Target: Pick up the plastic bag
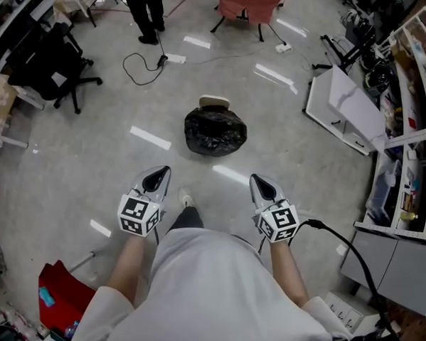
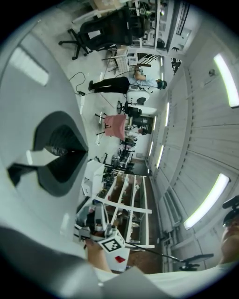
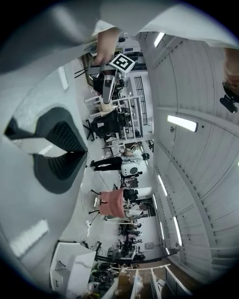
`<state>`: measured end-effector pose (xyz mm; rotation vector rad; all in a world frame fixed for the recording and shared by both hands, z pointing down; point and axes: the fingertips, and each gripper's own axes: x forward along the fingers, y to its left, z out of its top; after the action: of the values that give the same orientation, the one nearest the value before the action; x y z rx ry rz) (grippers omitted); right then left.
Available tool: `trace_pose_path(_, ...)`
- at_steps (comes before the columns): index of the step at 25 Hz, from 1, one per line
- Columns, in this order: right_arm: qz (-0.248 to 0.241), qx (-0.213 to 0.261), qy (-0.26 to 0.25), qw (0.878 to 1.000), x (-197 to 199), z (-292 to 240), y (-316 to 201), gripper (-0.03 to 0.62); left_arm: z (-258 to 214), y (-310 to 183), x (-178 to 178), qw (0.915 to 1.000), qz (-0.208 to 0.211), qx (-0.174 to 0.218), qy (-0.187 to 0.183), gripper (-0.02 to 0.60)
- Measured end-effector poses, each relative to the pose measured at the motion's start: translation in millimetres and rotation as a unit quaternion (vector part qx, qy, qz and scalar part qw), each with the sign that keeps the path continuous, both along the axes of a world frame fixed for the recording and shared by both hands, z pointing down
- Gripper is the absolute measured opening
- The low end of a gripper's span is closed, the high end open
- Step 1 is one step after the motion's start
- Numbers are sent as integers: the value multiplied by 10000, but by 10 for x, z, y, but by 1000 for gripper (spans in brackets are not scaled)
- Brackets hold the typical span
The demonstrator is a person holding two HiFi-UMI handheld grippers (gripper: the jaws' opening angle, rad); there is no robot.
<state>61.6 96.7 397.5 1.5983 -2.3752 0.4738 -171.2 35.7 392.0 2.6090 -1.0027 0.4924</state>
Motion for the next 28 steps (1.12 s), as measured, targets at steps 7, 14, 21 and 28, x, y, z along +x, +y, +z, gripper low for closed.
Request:
trace_pose_path(7, 232, -136, 220, 9994, -269, 144, -746, -6, 161, -765, -241, 9990, 412, 28, -184, 3)
trace_pose_path(14, 220, -508, 490, 9973, -167, 409, -933, -6, 475, -960, -187, 9989, 404, -222, -131, 3)
trace_pose_path(21, 41, -811, 562, 9951, 148, 976, -1156, -6, 916, -1226, 40, 9991, -212, -352, -109, 3)
trace_pose_path(28, -306, -1298, 619, 9891, 292, 2001, -1442, -5, 1950, -1511, 170, 9941, -473, -939, -269, 3)
